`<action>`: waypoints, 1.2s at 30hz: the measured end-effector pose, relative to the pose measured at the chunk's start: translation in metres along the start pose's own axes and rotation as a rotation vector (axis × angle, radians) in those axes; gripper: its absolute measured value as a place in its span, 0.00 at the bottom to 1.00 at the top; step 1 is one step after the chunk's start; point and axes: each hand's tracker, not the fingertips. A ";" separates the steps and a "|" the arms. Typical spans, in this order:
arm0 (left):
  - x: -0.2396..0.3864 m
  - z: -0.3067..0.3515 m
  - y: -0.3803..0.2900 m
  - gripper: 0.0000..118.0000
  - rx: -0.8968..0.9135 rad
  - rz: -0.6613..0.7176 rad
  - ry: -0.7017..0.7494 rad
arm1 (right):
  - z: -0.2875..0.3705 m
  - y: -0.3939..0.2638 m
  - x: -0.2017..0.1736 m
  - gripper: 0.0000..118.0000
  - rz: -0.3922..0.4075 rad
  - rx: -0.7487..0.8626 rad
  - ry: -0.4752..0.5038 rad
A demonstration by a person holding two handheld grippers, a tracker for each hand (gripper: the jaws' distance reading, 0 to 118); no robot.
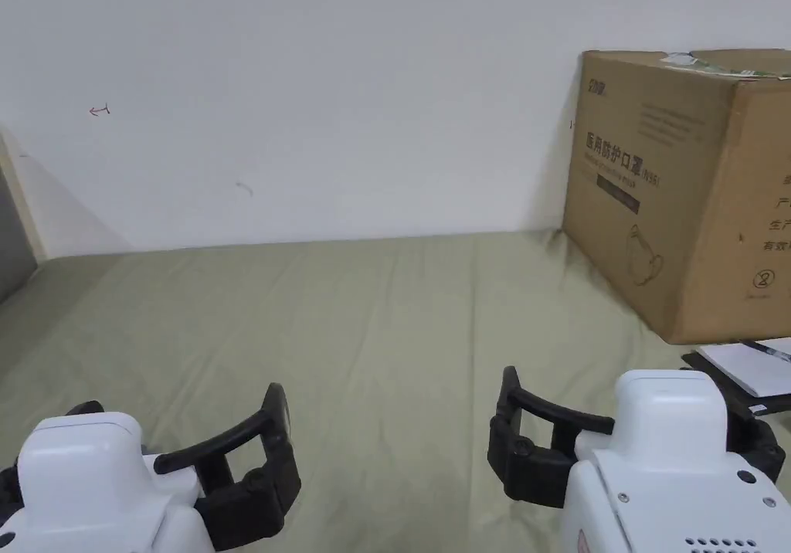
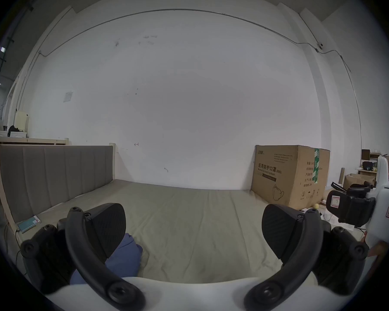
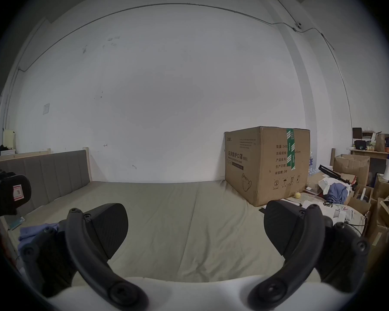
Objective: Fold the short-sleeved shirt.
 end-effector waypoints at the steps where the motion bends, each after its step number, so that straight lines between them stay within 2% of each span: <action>1: -0.001 0.000 0.000 1.00 -0.002 -0.002 0.001 | 0.000 0.000 0.000 1.00 -0.001 -0.003 0.002; 20: 0.004 -0.003 -0.004 1.00 -0.015 -0.071 -0.014 | -0.003 -0.003 -0.005 1.00 0.012 0.002 0.000; 36: 0.008 -0.007 -0.005 1.00 -0.022 -0.099 -0.015 | -0.007 -0.004 0.002 1.00 -0.027 -0.017 -0.003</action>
